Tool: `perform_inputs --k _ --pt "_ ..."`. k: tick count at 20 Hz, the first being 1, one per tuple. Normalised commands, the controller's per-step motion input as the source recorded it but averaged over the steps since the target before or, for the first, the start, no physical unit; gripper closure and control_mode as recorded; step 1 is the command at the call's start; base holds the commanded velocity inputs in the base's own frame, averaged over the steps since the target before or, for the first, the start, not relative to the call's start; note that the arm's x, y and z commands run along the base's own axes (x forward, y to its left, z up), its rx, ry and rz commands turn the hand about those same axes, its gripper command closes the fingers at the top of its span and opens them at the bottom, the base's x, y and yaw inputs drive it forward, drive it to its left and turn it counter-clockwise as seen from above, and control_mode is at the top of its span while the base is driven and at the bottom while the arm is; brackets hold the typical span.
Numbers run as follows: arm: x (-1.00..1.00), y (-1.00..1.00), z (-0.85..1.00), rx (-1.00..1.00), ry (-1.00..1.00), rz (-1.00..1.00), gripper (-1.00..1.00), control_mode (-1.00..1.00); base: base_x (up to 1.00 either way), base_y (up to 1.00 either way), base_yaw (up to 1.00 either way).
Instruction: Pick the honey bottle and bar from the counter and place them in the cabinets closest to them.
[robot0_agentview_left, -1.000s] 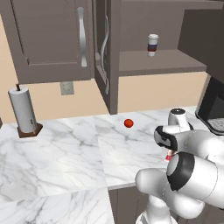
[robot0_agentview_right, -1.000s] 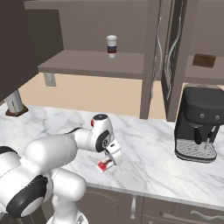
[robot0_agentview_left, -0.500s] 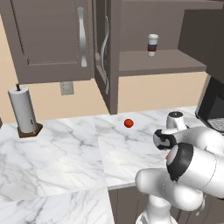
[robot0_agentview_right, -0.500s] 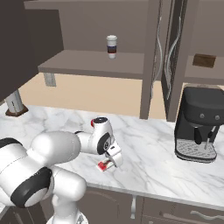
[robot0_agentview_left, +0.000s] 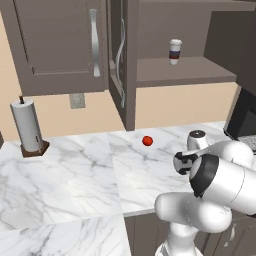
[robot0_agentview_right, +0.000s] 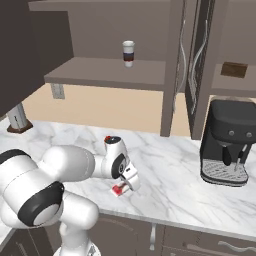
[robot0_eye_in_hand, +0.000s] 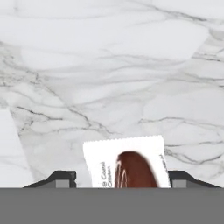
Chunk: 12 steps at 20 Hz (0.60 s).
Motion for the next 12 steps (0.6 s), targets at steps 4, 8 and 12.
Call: perform_inputs --k 4,8,12 --pt "0.00 0.00 0.00 0.00 0.00 0.00 1.00 -1.00 0.00 0.00 0.00" --pt "0.00 0.00 0.27 0.00 0.00 0.00 1.00 -1.00 0.00 0.00 0.00" --pt "0.00 0.00 0.56 0.00 0.00 0.00 1.00 -1.00 0.00 0.00 0.00"
